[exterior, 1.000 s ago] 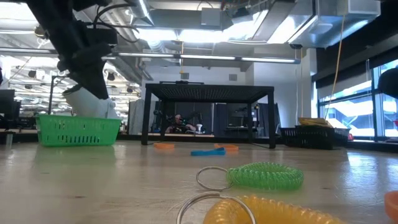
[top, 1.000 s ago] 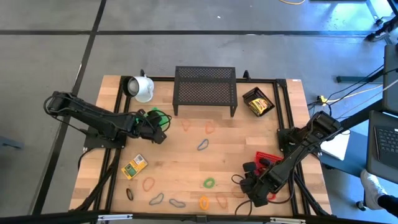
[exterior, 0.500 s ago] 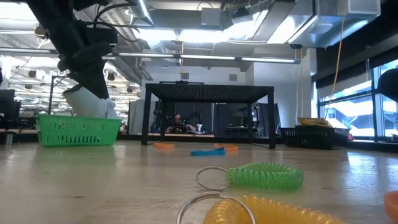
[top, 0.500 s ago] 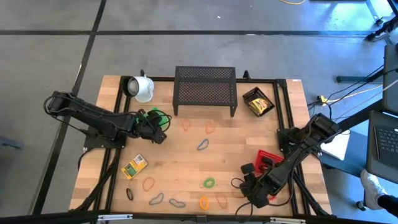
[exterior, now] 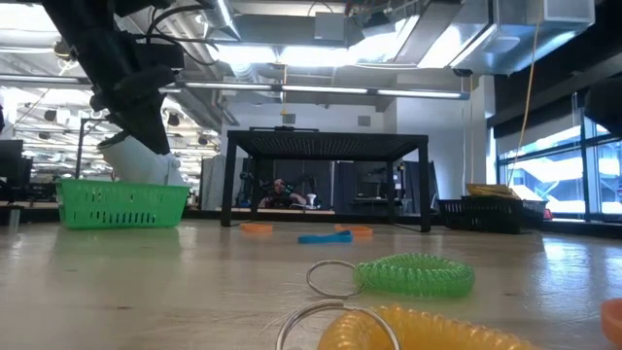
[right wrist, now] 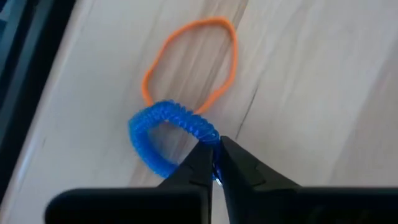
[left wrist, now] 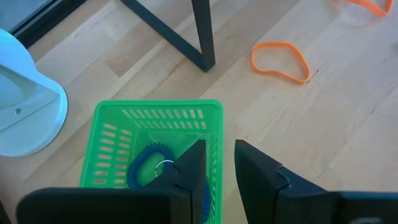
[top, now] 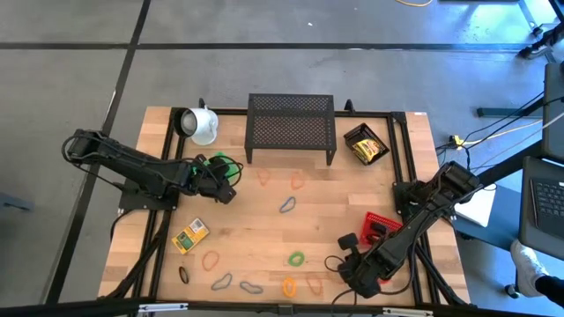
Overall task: Pick & Place Office Desk Supplies
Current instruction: Put the blue spring keychain into the green bin
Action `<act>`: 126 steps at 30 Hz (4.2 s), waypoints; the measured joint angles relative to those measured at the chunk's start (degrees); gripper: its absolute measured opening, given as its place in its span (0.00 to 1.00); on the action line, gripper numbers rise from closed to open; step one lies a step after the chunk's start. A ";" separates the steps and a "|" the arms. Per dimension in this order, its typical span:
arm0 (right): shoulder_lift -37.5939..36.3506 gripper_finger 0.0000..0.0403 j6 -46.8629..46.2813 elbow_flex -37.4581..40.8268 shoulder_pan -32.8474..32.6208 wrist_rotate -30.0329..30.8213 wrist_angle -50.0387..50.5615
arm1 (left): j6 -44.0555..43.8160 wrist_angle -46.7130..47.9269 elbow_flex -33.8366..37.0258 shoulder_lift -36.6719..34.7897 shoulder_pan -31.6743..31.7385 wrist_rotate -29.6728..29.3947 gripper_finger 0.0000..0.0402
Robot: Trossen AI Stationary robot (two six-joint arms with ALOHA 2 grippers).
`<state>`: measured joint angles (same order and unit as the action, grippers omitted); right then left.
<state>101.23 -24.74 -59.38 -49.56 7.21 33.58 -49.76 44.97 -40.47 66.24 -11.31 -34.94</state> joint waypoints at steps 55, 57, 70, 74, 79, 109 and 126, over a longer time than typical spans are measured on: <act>-0.28 0.08 33.12 -27.93 24.86 45.71 5.78 | 45.59 -90.66 0.00 22.94 -3.13 5.92 0.42; -0.28 0.08 33.12 -27.93 24.87 45.65 5.78 | 45.04 -90.66 0.00 22.94 -2.93 5.93 0.33; -0.38 0.21 26.38 -27.95 24.90 31.83 5.43 | 42.14 -89.82 0.02 22.91 -2.95 6.78 0.06; -1.57 0.36 21.90 -28.49 24.88 23.88 6.77 | 41.30 -89.49 0.02 22.81 -2.95 6.75 0.05; -1.84 0.53 11.70 -35.11 24.50 11.15 18.36 | 40.46 -82.09 0.00 20.44 -2.62 4.99 0.05; -1.81 0.50 -46.59 -28.06 -2.26 -3.56 36.86 | 7.61 -2.40 4.92 -4.95 9.91 0.41 0.05; -1.81 0.50 -80.16 -5.86 -11.01 -12.86 12.23 | 5.33 -2.29 8.45 -4.97 11.37 2.05 0.11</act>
<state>99.42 -104.89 -65.24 -60.57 -5.65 45.80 -44.42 42.68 -32.02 61.28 0.05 -32.88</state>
